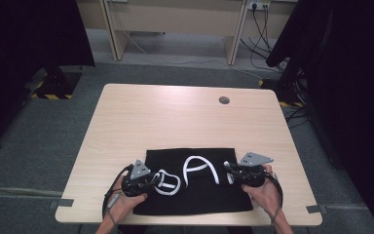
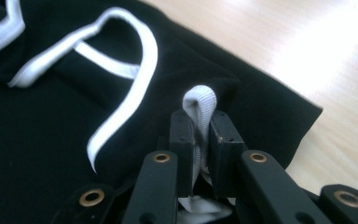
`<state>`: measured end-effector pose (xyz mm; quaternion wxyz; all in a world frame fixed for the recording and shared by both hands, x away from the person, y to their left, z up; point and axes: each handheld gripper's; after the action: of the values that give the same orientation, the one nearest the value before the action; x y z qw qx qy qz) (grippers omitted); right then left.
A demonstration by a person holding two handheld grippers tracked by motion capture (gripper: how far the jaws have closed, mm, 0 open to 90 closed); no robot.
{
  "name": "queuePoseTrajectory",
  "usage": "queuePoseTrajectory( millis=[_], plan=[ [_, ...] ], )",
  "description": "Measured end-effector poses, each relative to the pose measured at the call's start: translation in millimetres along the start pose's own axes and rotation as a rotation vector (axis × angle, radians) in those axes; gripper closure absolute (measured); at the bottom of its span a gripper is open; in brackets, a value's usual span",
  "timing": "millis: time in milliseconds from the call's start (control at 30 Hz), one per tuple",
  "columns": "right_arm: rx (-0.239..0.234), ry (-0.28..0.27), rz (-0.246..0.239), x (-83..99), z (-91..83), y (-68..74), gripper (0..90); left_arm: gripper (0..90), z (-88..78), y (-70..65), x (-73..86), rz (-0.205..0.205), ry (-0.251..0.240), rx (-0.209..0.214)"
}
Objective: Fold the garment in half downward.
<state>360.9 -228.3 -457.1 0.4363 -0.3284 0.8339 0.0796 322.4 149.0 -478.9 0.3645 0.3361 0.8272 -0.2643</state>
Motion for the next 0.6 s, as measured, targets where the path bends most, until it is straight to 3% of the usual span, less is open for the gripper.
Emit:
queuePoseTrajectory(
  millis=[200,300,433,533,600],
  plan=[
    [0.014,0.045,-0.018,7.9,5.0,2.0,81.7,73.9,3.6,5.9,-3.2,0.0,0.007,-0.007],
    [0.019,0.05,-0.01,8.5,7.7,-0.6,81.7,74.0,8.3,10.3,-7.7,0.011,0.011,-0.029],
    [0.022,0.057,0.006,6.9,11.5,-7.3,81.2,73.9,15.7,18.6,-15.3,-0.002,0.006,-0.028],
    [0.008,0.058,0.029,4.4,11.4,-12.3,74.4,69.2,16.2,19.0,-16.9,-0.011,0.003,-0.012],
    [0.007,0.045,0.077,0.2,6.8,-15.6,65.1,58.8,14.5,18.4,-18.0,-0.021,0.0,0.003]
  ],
)
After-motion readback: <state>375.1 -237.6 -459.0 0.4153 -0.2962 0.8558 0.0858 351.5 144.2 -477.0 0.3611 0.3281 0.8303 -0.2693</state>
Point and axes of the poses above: each handheld gripper's, and its own axes: z roughly forward along the jaws, x roughly out of its underside, y roughly to its left, and after that the axes turned 11 degrees about x, right-handed
